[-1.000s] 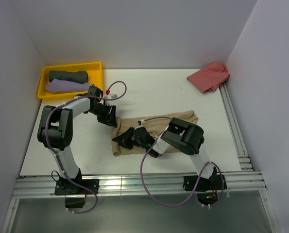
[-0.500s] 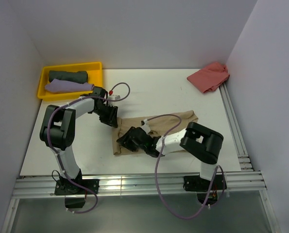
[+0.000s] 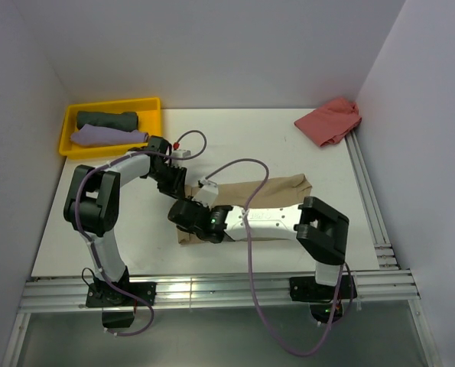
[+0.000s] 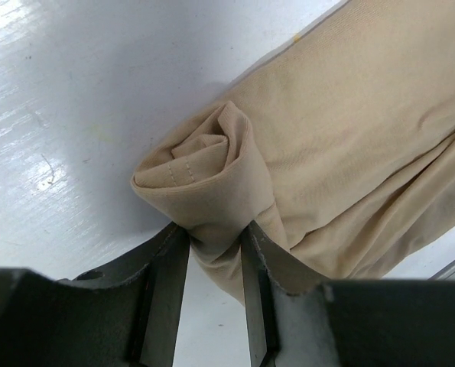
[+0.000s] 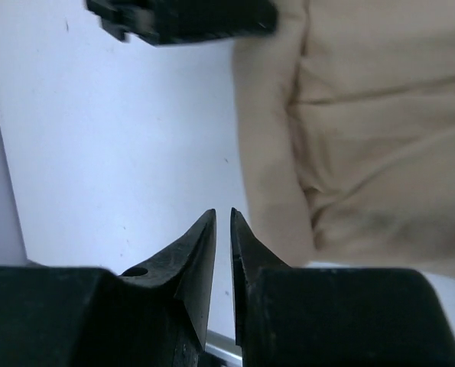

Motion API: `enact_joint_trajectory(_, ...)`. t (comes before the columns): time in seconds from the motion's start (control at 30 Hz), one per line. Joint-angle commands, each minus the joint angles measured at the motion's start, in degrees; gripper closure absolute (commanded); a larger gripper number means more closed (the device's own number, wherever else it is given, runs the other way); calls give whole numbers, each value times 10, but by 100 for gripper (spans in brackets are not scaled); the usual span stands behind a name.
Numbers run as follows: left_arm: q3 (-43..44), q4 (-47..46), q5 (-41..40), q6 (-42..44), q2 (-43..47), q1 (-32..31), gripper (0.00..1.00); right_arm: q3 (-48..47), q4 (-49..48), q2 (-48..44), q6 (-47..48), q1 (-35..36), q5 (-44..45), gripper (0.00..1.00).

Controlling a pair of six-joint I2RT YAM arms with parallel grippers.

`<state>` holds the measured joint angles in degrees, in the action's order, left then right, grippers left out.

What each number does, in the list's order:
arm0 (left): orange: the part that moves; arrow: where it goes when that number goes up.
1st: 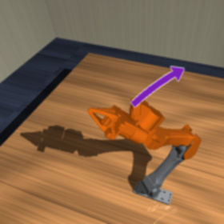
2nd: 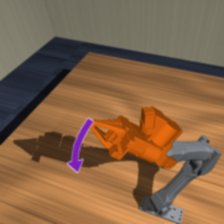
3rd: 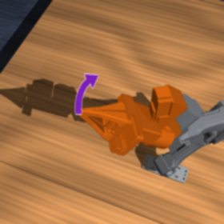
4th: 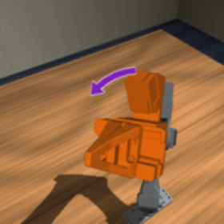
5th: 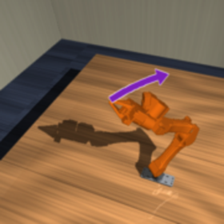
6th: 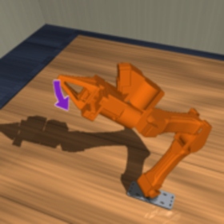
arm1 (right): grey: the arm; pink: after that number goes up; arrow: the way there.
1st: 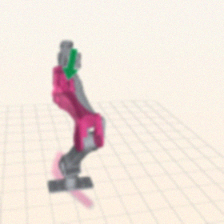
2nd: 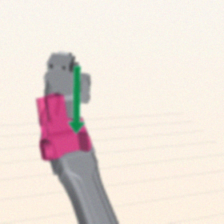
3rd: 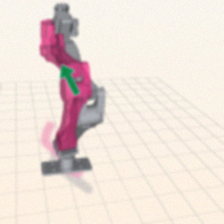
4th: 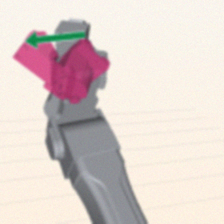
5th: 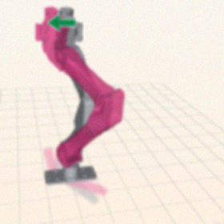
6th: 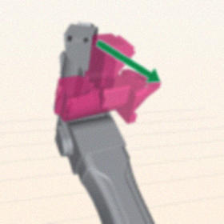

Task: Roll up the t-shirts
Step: Roll the tshirt

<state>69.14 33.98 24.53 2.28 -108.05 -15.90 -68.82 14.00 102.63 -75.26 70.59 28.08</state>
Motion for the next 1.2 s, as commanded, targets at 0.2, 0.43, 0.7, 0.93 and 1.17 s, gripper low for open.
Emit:
enact_joint_trajectory(0.2, 4, -6, -40, 17, -30, -11, 60, -124, 117, 92, 77, -2, 39, 80)
enact_joint_trajectory(0.43, 9, 1, -37, 21, -21, -11, 59, -135, 102, 130, 100, -6, -3, 79)
enact_joint_trajectory(0.7, 13, 9, -39, 28, 3, -11, 53, -125, 125, 144, 90, -2, -19, 65)
enact_joint_trajectory(0.93, 15, 14, -30, 37, 26, -11, 48, -122, 143, 136, 92, 6, -14, 54)
enact_joint_trajectory(1.17, 13, 11, -21, 42, 29, -11, 48, -147, 192, 156, 101, 11, -15, 50)
